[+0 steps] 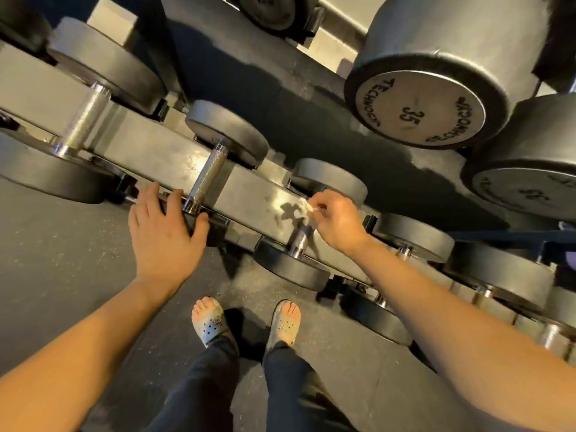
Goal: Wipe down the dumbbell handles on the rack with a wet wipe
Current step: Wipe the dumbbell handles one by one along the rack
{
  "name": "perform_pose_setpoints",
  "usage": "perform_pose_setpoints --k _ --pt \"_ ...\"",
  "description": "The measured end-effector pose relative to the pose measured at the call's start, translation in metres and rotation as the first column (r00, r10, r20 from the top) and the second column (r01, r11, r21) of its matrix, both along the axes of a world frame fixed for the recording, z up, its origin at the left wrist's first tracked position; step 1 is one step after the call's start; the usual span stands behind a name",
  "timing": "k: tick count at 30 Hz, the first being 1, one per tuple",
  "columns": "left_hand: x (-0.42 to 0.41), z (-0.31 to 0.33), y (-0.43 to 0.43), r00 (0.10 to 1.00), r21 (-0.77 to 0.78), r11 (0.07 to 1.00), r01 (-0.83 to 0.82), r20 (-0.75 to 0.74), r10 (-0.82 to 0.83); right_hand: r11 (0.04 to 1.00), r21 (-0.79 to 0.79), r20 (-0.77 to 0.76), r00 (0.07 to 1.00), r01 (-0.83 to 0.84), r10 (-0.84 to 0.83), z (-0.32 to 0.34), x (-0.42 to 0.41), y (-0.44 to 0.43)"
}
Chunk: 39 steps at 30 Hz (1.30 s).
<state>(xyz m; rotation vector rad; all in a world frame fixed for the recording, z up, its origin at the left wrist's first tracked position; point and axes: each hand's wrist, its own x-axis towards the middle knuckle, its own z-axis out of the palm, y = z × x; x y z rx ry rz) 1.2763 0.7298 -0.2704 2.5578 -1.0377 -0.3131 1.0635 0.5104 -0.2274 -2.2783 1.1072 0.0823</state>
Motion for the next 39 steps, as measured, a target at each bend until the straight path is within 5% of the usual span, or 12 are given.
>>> perform_pose_setpoints --k 2,7,11,13,16,21,25,27,29,34,36,39 --pt "0.000 -0.001 0.001 1.000 -0.005 1.000 -0.003 0.003 0.003 0.952 0.236 0.058 0.975 0.194 -0.213 0.001 0.019 0.007" --pt "0.004 0.002 -0.006 0.954 -0.144 0.955 -0.261 -0.193 0.231 0.946 0.307 0.185 0.968 0.107 -0.170 -0.008 0.061 0.030" --pt "0.026 -0.005 -0.024 0.625 -0.111 0.696 -0.709 -0.554 0.549 0.956 0.281 0.341 0.923 0.081 -0.178 -0.024 0.103 0.056" --pt "0.032 -0.009 -0.034 0.476 -0.030 0.577 -0.817 -0.601 0.643 0.949 0.301 0.296 0.936 0.095 -0.188 -0.028 0.122 0.066" --pt "0.033 -0.013 -0.042 0.315 0.024 0.417 -0.908 -0.617 0.721 0.933 0.338 0.290 0.957 -0.120 0.018 -0.037 0.137 0.077" --pt "0.024 -0.012 -0.046 0.372 -0.036 0.425 -0.904 -0.555 0.744 0.787 0.029 0.265 0.764 -0.617 0.589 -0.057 0.141 0.075" --pt "0.023 -0.012 -0.045 0.409 -0.043 0.458 -0.888 -0.531 0.742 0.471 -0.284 0.057 0.476 -0.835 0.878 -0.066 0.170 0.042" --pt "0.023 -0.012 -0.045 0.418 -0.043 0.470 -0.881 -0.534 0.735 0.349 -0.197 -0.092 0.372 -0.916 0.924 -0.056 0.199 0.033" --pt "0.023 -0.011 -0.044 0.429 -0.055 0.476 -0.878 -0.535 0.728 0.342 0.061 -0.224 0.321 -0.938 0.920 -0.046 0.235 0.035" --pt "0.024 -0.013 -0.044 0.441 -0.060 0.483 -0.873 -0.516 0.734 0.546 0.680 -0.454 0.304 -0.490 0.838 -0.051 0.290 0.060" --pt "0.023 -0.013 -0.046 0.443 -0.062 0.482 -0.874 -0.507 0.739 0.561 0.707 -0.478 0.294 -0.431 0.828 -0.053 0.288 0.062" --pt "0.022 -0.013 -0.046 0.450 -0.065 0.486 -0.872 -0.497 0.742 0.491 0.416 -0.440 0.302 -0.765 0.845 -0.044 0.267 0.058"
